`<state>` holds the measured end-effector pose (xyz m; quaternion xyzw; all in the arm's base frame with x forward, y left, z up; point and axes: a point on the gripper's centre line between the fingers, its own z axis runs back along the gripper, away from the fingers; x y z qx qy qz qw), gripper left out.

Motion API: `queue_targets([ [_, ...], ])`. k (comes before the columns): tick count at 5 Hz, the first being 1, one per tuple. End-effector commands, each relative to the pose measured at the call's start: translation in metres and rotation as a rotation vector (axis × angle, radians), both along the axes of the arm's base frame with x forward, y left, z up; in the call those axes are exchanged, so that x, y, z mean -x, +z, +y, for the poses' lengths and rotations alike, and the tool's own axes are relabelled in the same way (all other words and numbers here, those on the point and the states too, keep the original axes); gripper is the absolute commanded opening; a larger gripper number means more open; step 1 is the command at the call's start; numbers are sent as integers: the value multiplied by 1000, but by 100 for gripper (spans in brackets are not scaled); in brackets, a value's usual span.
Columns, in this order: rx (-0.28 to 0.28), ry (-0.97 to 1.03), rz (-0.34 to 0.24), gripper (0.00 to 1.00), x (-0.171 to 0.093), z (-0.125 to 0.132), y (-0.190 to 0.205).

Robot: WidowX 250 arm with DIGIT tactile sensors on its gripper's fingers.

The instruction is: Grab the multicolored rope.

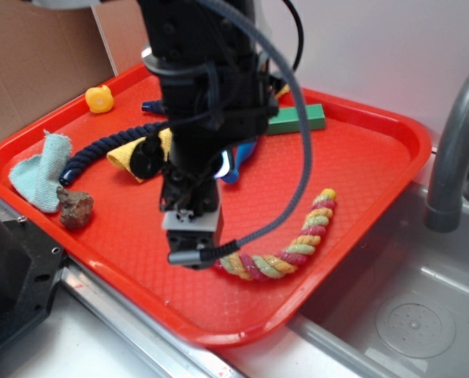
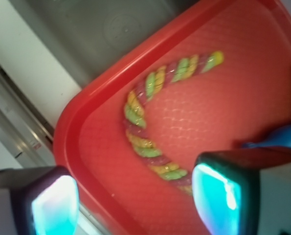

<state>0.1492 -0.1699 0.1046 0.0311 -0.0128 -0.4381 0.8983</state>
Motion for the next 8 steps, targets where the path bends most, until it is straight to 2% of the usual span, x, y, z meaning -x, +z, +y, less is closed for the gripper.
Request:
queue_targets([
  [1,22,2,-23,100,7,-11,-1],
  [2,41,-86,-3,100,9,-6,-37],
  [3,26,-105,42,100,15,-2,-65],
  [4,26,-131,103,100,8,-1,-83],
  [5,21,-167,135,100,1,0,-92],
  [6,3,-182,142,100,-5,1,-92],
  [7,-21,-166,115,0,0,6,-88],
  [8,-21,-129,100,0,3,10,-79],
])
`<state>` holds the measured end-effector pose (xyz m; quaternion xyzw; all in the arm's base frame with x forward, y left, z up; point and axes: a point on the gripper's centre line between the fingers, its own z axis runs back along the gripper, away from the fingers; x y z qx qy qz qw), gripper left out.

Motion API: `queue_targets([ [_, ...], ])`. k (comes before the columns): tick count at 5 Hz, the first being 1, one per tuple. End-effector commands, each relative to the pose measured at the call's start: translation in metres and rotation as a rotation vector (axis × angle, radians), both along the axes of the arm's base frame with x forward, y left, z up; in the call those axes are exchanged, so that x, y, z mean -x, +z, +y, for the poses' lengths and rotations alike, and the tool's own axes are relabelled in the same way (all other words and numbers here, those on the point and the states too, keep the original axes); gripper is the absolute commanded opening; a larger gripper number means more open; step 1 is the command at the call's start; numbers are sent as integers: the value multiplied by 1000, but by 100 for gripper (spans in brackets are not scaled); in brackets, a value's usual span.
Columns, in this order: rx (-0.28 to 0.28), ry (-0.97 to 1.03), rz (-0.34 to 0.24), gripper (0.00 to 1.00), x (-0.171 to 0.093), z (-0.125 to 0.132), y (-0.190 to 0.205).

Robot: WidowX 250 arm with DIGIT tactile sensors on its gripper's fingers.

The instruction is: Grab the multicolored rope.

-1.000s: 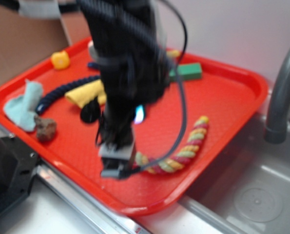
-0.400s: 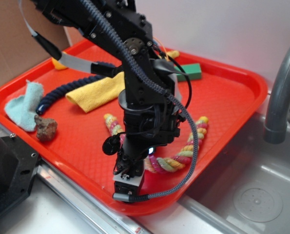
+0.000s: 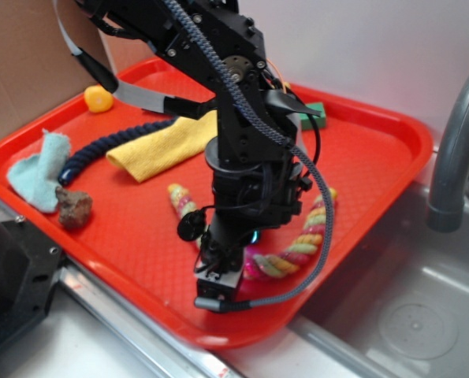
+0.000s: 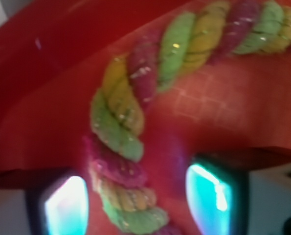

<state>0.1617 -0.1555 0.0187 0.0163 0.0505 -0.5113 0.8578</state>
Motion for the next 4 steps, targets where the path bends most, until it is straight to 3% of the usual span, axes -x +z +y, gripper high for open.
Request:
queue_targets([
  [1,24,118,-42,0,25,3,22],
  [2,29,333,-64,0,42,10,72],
  [3,44,527,-122,0,52,12,121],
  [4,4,669,-57,0,46,15,171],
])
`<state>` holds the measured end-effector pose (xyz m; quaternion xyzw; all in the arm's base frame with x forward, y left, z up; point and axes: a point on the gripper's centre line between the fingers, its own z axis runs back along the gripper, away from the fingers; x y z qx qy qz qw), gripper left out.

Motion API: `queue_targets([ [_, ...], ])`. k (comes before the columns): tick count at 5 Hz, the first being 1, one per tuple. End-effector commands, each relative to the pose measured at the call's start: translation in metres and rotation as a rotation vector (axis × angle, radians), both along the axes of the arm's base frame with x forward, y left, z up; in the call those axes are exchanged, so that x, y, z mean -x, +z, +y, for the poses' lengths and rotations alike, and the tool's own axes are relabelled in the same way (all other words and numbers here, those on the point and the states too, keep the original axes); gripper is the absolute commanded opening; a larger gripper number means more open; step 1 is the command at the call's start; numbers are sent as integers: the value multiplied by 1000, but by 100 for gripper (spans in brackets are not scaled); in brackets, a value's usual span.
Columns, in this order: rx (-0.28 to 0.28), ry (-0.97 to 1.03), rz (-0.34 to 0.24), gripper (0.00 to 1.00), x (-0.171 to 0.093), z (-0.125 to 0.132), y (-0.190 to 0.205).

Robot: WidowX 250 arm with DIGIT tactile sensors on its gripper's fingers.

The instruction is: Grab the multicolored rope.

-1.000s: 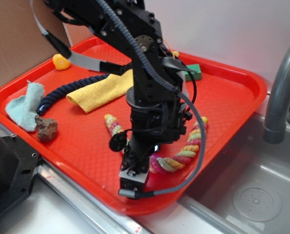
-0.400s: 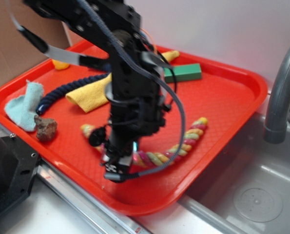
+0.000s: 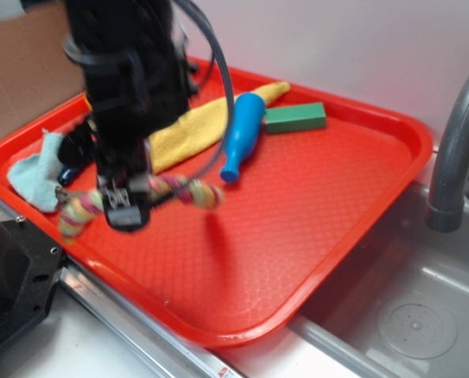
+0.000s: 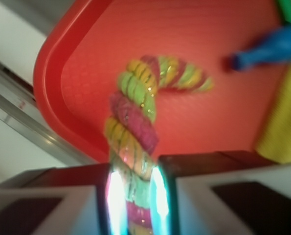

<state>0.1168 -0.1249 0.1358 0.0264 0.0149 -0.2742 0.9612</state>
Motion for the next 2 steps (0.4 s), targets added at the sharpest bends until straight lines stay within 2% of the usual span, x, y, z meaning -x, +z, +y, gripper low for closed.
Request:
queue_targets([
  [1,-6,280,49,0,-3,-11,85],
  [2,35,350,95,0,-9,-4,87],
])
